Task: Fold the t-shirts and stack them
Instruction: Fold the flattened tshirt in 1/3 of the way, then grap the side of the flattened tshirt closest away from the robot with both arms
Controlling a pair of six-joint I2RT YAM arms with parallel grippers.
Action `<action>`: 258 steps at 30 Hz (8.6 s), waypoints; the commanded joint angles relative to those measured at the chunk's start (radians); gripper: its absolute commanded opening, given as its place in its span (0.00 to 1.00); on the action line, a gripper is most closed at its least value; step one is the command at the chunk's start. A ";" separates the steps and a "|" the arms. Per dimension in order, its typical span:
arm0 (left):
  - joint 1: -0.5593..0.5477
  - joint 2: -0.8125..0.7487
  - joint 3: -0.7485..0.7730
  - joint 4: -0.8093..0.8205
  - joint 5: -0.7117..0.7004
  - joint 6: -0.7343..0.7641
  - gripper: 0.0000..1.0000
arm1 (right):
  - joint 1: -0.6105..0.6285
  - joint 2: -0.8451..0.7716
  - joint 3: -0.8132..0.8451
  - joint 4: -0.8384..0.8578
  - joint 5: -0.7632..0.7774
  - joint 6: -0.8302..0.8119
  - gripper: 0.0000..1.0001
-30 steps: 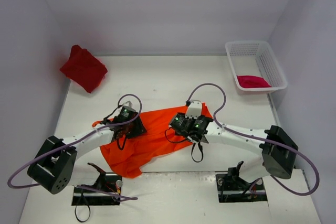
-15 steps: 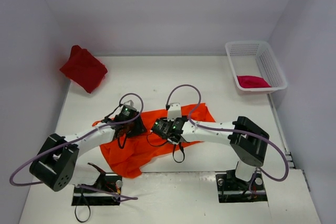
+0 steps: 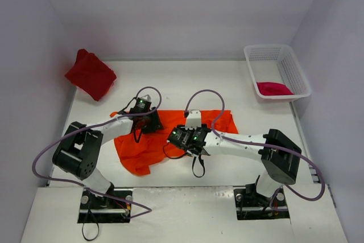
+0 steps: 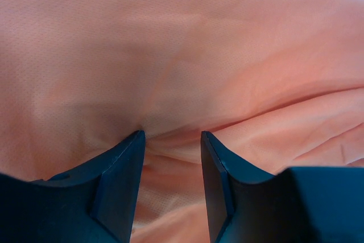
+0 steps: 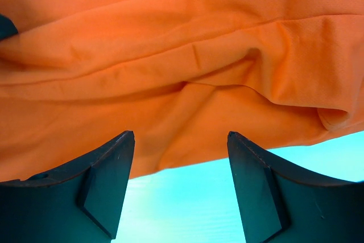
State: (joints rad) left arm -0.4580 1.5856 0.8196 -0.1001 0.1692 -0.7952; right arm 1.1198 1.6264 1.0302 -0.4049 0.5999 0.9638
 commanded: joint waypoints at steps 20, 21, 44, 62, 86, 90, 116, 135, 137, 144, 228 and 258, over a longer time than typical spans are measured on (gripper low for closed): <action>0.168 -0.002 0.131 0.013 0.062 0.087 0.39 | -0.026 -0.056 0.013 -0.018 0.074 0.018 0.63; 0.168 -0.034 0.135 0.013 0.062 0.083 0.39 | -0.025 -0.054 0.014 -0.018 0.075 0.019 0.63; 0.134 -0.697 -0.100 -0.384 0.020 -0.073 0.39 | -0.175 -0.238 -0.111 -0.014 0.072 0.015 0.62; 0.107 -0.662 -0.161 -0.532 -0.089 -0.134 0.39 | -0.515 -0.339 -0.263 0.175 -0.129 -0.149 0.61; -0.071 -0.661 -0.241 -0.543 -0.131 -0.256 0.39 | -0.523 -0.376 -0.375 0.204 -0.186 -0.112 0.60; -0.119 -0.642 -0.254 -0.530 -0.151 -0.300 0.39 | -0.523 -0.376 -0.375 0.204 -0.184 -0.111 0.60; -0.096 -0.542 -0.292 -0.454 -0.229 -0.365 0.38 | -0.523 -0.376 -0.369 0.204 -0.173 -0.134 0.60; -0.013 -0.711 -0.306 -0.630 -0.264 -0.329 0.35 | -0.520 -0.362 -0.363 0.207 -0.177 -0.134 0.60; -0.013 -0.704 -0.312 -0.624 -0.260 -0.332 0.35 | -0.520 -0.369 -0.363 0.207 -0.176 -0.134 0.60; -0.013 -0.673 -0.307 -0.604 -0.267 -0.323 0.35 | -0.519 -0.381 -0.366 0.207 -0.176 -0.135 0.60; 0.004 -0.641 -0.206 -0.590 -0.246 -0.249 0.00 | -0.454 -0.273 -0.424 0.183 -0.184 -0.034 0.44; 0.053 -0.667 -0.088 -0.665 -0.281 -0.177 0.00 | -0.419 -0.318 -0.294 0.089 -0.112 -0.063 0.00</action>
State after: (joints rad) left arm -0.4187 0.9279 0.6735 -0.7490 -0.0872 -1.0023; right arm 0.6956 1.3506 0.6823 -0.2649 0.4152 0.9150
